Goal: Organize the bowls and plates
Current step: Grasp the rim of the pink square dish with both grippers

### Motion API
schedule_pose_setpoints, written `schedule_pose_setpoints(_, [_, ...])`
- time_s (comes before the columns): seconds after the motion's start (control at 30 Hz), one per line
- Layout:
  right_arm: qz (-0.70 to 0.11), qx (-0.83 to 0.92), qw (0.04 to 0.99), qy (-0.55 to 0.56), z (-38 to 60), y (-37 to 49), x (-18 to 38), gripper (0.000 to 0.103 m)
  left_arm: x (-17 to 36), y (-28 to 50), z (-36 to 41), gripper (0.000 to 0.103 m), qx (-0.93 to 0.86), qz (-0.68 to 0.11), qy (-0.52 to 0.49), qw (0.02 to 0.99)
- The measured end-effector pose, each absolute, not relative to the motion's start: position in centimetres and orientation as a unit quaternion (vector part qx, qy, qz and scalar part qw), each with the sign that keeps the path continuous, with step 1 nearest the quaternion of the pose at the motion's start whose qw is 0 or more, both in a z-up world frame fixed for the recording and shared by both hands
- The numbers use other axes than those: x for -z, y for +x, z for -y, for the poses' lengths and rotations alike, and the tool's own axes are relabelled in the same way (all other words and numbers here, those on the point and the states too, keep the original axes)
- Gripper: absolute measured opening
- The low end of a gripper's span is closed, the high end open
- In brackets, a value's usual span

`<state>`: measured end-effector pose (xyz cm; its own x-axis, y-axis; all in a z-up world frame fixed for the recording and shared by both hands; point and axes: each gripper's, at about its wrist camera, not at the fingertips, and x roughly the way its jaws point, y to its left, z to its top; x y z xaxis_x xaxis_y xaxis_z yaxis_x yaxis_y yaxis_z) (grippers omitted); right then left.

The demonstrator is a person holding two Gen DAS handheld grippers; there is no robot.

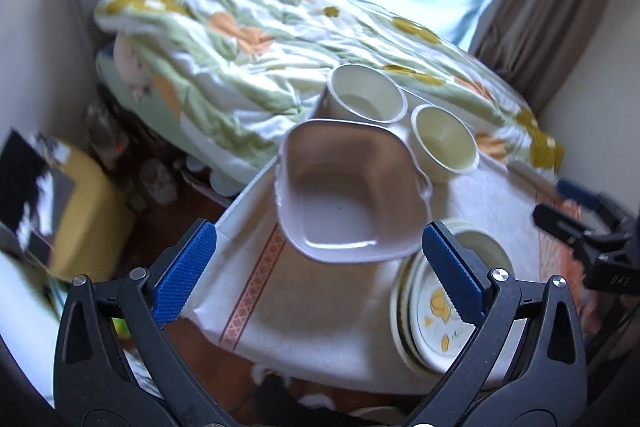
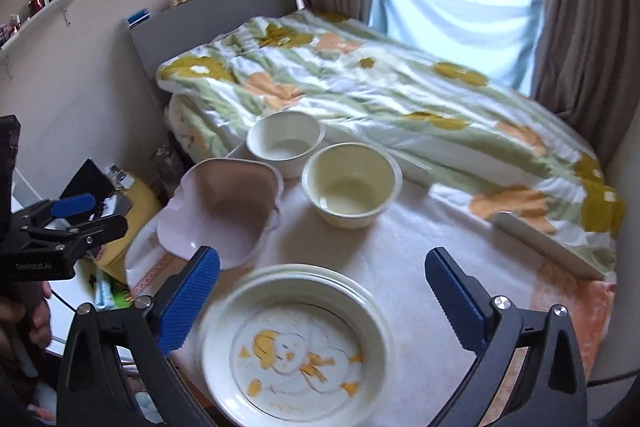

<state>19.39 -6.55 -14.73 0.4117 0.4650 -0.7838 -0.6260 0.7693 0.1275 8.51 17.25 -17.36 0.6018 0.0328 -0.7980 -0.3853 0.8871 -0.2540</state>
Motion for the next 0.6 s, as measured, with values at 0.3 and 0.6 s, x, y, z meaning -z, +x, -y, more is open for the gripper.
schedule_pose_setpoints(0.3, [-0.529, -0.322, 0.783, -0.055, 0.5, 23.3, 22.2, 0.062, 24.1, 13.3, -19.5, 0.065, -0.053, -0.492, -0.228, 0.838])
schedule_pose_setpoints(0.6, [-0.564, -0.305, 0.766, -0.043, -2.0, 24.4, 25.9, 0.031, 27.5, 16.3, -20.5, 0.031, -0.02, -0.532, -0.216, 0.818])
